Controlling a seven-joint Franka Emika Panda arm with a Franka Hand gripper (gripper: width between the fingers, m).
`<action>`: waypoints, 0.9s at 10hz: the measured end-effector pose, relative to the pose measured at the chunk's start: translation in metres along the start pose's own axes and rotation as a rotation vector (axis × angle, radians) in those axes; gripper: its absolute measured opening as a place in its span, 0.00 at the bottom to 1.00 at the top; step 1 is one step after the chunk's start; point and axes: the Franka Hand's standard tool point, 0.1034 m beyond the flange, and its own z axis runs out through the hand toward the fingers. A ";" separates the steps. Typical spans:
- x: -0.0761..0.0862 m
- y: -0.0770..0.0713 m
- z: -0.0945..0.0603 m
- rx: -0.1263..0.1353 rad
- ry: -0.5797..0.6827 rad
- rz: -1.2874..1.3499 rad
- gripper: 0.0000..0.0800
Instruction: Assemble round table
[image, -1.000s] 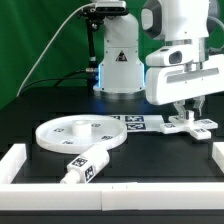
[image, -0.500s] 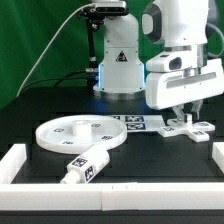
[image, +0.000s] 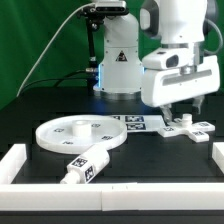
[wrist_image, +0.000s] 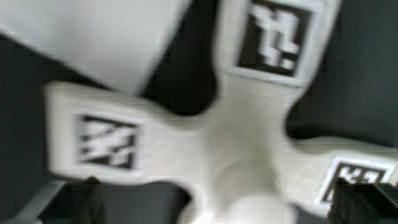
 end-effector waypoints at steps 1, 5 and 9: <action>-0.002 0.022 -0.027 -0.011 -0.015 -0.012 0.81; -0.010 0.066 -0.059 0.008 -0.054 -0.046 0.81; -0.034 0.095 -0.042 0.019 -0.069 -0.110 0.81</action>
Offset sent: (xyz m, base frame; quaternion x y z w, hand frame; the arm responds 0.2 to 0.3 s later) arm 0.0086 -0.0381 0.0265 0.0380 -0.0127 0.0096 0.9992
